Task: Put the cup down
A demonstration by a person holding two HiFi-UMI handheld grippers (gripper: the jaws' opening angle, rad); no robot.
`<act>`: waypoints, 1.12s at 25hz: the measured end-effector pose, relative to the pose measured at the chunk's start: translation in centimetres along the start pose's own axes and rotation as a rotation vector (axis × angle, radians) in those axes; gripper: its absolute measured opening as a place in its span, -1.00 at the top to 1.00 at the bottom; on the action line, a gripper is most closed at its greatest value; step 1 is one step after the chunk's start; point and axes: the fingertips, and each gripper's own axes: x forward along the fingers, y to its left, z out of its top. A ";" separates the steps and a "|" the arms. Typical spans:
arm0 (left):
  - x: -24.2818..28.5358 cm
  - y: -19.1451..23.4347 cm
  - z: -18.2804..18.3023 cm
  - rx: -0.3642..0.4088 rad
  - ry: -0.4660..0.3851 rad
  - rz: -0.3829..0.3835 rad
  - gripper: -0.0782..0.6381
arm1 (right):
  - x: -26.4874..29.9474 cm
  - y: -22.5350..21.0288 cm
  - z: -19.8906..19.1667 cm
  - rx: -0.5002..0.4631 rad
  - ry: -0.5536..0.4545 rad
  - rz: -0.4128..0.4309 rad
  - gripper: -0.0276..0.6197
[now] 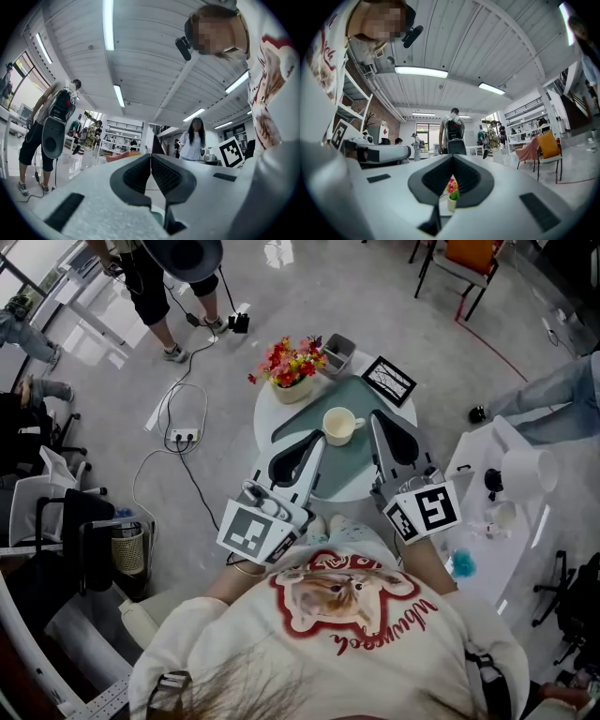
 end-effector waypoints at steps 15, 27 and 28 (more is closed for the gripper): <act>-3.4 -5.9 1.7 0.050 -0.026 -0.033 0.73 | -6.6 3.5 1.3 0.021 -0.042 0.012 0.83; -9.4 -18.1 1.2 0.035 -0.047 0.024 0.73 | -19.3 7.7 2.7 -0.050 -0.024 0.098 0.83; -10.0 -19.2 1.0 0.037 -0.046 0.031 0.73 | -20.4 8.0 2.6 -0.044 -0.025 0.106 0.83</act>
